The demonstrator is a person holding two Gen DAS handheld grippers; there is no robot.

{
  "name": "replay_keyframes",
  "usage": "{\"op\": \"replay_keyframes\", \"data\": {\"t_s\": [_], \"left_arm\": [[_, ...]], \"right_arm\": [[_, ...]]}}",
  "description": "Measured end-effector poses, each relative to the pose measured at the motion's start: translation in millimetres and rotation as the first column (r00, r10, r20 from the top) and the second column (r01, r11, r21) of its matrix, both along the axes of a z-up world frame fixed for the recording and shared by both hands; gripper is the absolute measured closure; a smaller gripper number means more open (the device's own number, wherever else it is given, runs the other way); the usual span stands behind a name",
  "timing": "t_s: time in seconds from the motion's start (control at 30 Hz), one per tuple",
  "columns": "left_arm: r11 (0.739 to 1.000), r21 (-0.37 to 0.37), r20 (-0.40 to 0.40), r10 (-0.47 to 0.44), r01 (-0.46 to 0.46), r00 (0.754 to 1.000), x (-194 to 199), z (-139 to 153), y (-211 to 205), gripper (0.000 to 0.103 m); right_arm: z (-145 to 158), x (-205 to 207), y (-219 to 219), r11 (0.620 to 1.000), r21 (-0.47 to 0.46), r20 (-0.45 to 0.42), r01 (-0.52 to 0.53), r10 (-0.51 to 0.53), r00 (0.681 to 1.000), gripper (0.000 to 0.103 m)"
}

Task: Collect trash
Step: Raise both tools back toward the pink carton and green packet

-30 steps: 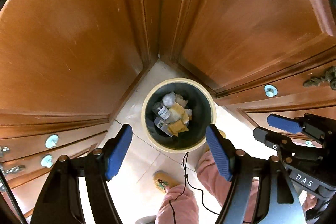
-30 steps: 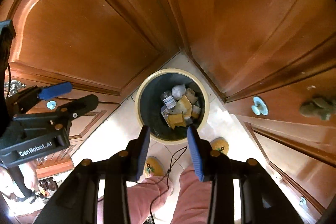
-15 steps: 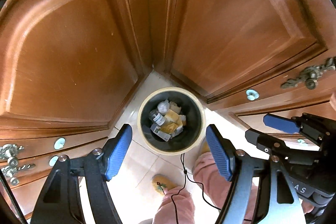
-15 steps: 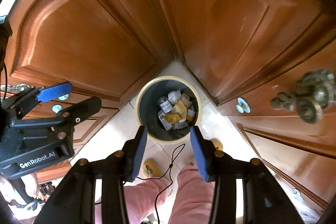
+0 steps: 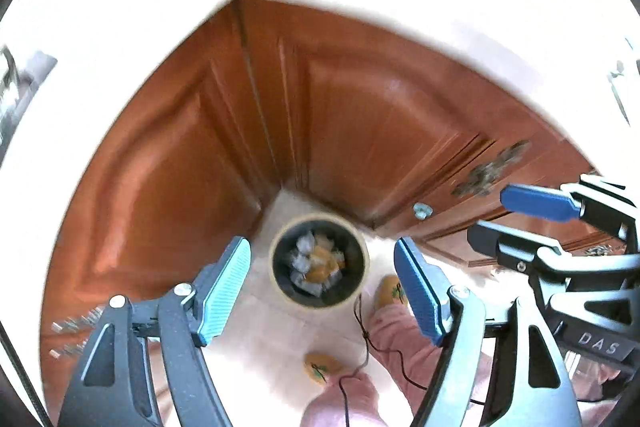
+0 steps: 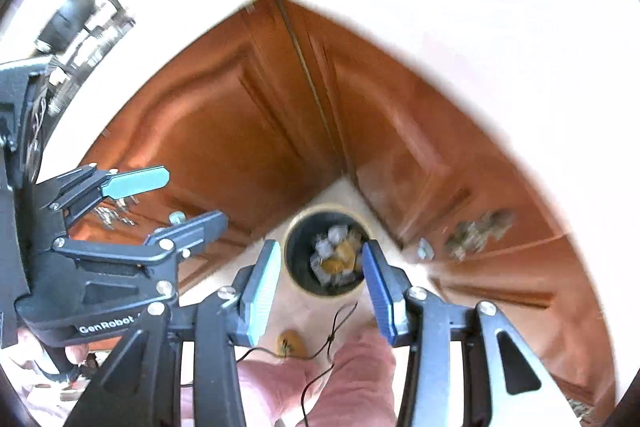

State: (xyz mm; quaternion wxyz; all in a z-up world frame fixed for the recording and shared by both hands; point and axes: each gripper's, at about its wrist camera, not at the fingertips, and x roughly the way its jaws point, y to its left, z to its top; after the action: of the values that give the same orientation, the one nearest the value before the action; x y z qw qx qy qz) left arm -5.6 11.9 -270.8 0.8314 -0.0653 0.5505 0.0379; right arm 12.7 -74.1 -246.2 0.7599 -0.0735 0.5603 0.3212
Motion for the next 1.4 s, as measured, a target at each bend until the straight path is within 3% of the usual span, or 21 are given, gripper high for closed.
{"op": "replay_keyframes", "data": {"t_s": [0.23,0.5,0.67,0.93,1.17,1.3,1.4], "left_arm": [[0.989,0.122,0.161,-0.107,0.088,0.981,7,100,-3,0.021],[0.965,0.183,0.290,-0.235,0.187,0.928,14,191,3,0.012],[0.929,0.279,0.329,-0.331,0.244,0.884,20,232,-6,0.011],[0.892,0.315,0.343,-0.426,0.324,0.837,54,291,-24,0.005],[0.857,0.396,0.324,-0.468,0.331,0.822,124,318,-51,0.005],[0.823,0.463,0.269,-0.485,0.329,0.832,191,315,-69,0.005],[0.813,0.478,0.218,-0.477,0.333,0.852,249,303,-78,0.005]], "right_arm": [[93,5,-15,0.996,0.074,0.161,0.040,-0.052,0.986,0.060],[167,0,-38,0.980,0.144,0.207,0.134,-0.162,0.965,0.060],[205,0,-58,0.970,0.129,0.222,0.207,-0.232,0.947,0.060],[265,36,-117,0.931,0.154,0.239,0.331,-0.360,0.902,0.060],[302,111,-154,0.918,0.166,0.236,0.360,-0.391,0.890,0.060],[307,167,-167,0.908,0.199,0.223,0.368,-0.408,0.885,0.060],[302,223,-178,0.898,0.229,0.206,0.375,-0.421,0.883,0.060]]}}
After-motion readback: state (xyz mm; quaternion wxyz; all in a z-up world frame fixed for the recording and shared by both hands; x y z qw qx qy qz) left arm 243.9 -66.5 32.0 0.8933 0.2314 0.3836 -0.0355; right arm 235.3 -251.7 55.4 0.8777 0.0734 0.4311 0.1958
